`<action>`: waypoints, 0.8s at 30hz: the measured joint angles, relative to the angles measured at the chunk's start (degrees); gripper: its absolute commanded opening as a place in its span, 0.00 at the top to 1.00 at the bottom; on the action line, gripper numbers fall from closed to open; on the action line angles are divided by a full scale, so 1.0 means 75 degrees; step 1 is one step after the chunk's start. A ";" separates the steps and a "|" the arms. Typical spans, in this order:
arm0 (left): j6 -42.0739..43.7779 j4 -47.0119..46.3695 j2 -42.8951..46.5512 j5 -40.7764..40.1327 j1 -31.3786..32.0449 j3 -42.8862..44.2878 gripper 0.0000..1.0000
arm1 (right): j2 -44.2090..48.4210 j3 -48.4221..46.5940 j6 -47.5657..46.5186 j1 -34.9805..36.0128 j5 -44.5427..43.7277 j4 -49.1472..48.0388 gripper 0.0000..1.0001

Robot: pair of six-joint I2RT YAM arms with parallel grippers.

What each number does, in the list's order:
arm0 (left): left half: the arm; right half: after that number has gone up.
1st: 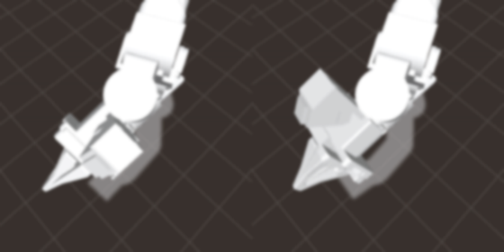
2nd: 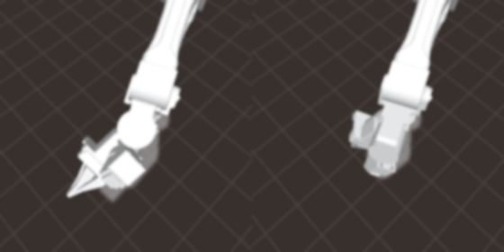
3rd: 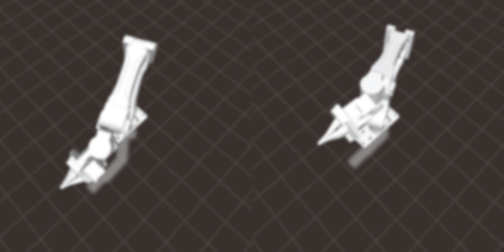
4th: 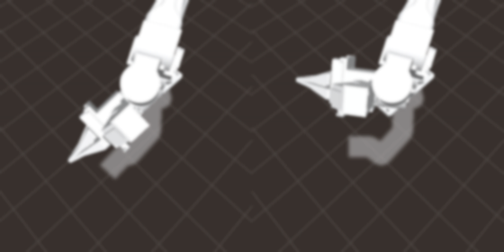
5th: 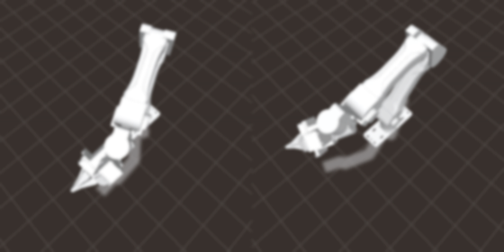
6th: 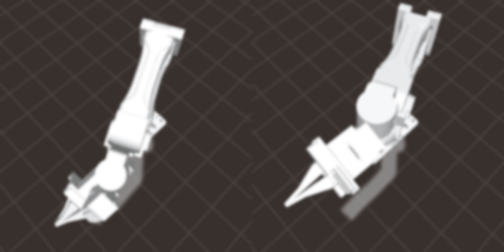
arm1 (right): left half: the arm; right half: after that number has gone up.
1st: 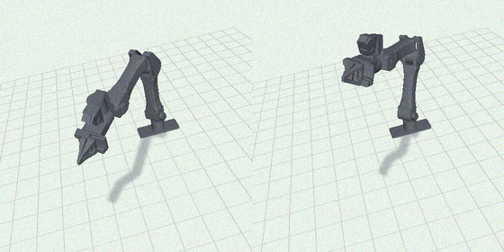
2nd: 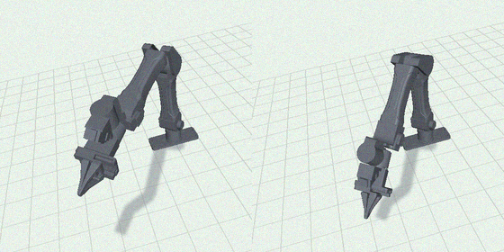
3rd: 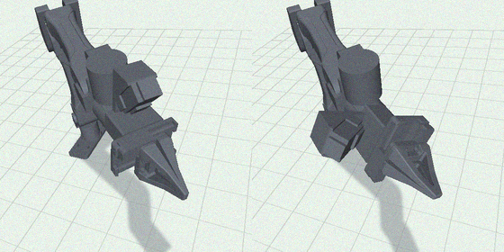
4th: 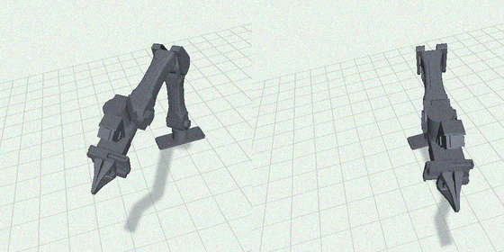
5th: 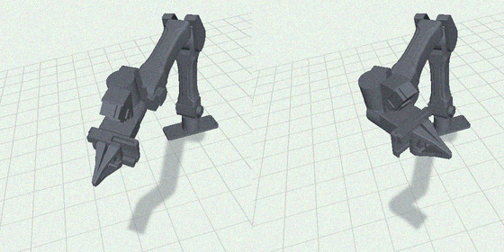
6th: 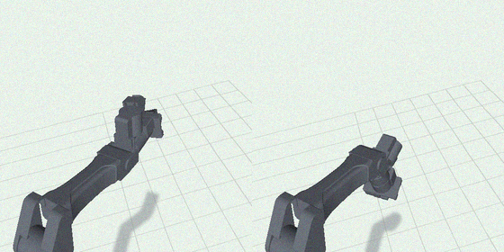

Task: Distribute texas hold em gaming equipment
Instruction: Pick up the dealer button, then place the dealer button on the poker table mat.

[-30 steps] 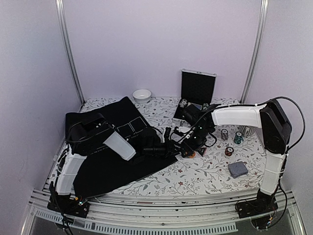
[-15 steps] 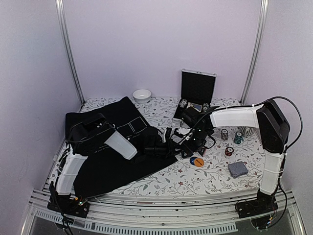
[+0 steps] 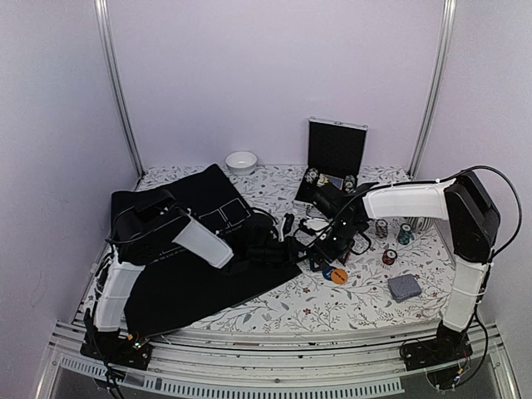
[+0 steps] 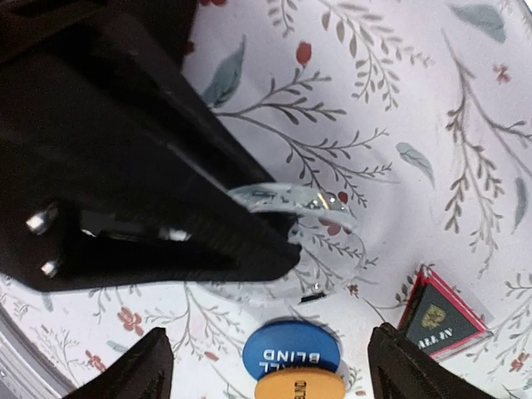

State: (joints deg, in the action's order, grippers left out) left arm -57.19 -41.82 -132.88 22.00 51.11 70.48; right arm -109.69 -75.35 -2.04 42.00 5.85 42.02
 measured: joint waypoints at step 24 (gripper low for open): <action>0.2932 0.3704 0.7842 -0.0516 -0.3724 -0.3439 1.00 | 0.2859 -0.0017 0.0513 -0.0192 0.0583 -0.0656 0.01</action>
State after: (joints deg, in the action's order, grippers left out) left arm -35.20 -14.04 -74.06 18.13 23.18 44.69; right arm -88.25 -75.48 1.80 40.56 10.22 37.10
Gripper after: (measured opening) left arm 0.091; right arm 0.989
